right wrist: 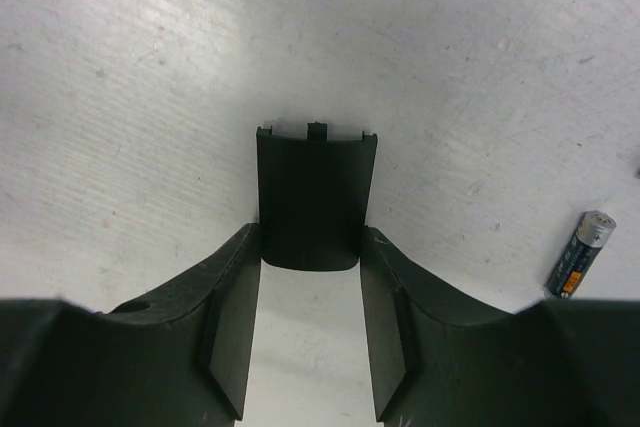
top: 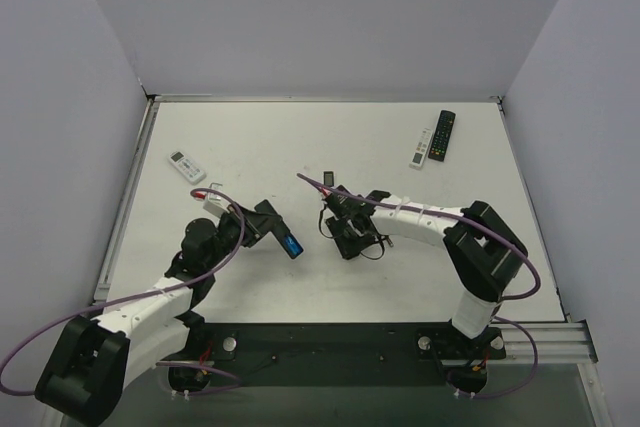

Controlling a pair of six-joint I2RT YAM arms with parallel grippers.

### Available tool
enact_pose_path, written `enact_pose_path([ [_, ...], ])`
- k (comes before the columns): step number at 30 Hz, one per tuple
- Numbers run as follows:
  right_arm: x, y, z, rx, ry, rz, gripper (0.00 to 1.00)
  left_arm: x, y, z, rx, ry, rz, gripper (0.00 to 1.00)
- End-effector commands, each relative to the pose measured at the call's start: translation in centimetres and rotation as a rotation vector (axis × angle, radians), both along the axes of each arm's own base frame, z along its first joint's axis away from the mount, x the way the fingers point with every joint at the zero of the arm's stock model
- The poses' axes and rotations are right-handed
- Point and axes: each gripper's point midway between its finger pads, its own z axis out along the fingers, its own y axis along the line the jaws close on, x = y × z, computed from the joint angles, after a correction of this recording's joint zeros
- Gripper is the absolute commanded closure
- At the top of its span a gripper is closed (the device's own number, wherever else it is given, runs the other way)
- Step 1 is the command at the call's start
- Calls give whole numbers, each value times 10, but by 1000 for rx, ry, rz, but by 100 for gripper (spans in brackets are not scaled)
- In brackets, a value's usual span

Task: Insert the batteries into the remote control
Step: Pick up the battery cover at the center of the board, then load the battery cover into the remote control.

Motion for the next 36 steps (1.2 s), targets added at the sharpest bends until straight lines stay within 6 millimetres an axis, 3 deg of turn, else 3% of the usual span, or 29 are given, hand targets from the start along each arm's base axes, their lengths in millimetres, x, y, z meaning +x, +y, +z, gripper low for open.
enact_pose_path([
  [1, -4, -3, 40, 31, -36, 63, 89, 9, -6, 35, -91, -82, 2, 100],
  [3, -7, 1, 62, 55, -59, 102, 89, 11, -8, 37, -110, -75, 2, 100],
  [11, -11, 46, 152, 179, -152, 253, 89, 17, -15, 49, -184, -64, -8, 100],
  [15, -23, 68, 173, 220, -143, 302, 90, 19, -19, 57, -199, -74, -17, 100],
  [21, -33, 84, 180, 229, -112, 327, 89, 19, -23, 71, -233, -88, -18, 100],
  [36, -32, 94, 177, 201, -85, 348, 89, 17, -31, 89, -267, -106, -27, 100],
])
